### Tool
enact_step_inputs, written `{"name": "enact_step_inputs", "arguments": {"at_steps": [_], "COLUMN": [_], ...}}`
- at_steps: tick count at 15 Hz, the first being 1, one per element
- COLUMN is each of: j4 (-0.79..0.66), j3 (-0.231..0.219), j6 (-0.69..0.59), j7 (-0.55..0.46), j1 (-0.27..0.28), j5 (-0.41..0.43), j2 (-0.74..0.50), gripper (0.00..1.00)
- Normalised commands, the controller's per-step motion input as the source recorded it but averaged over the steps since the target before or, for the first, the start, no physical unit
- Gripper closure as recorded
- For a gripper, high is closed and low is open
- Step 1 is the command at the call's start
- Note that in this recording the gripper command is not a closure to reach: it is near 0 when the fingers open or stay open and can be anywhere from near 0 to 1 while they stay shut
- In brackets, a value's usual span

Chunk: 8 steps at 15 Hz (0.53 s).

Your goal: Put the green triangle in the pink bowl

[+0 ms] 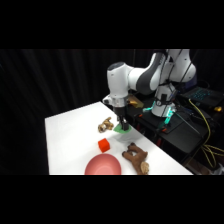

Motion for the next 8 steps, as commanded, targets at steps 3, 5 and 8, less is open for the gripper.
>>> {"name": "enact_step_inputs", "arguments": {"at_steps": [3, 5, 8], "j4": [0.5, 0.65, 0.76], "j3": [0.046, 0.045, 0.027], "j6": [-0.43, -0.31, -0.29], "j7": [0.0, -0.1, -0.17], "j1": [0.046, 0.055, 0.078], "j5": [-0.255, -0.193, -0.155], "j2": [0.11, 0.41, 0.55], "gripper": [1.0, 1.0, 1.0]}}
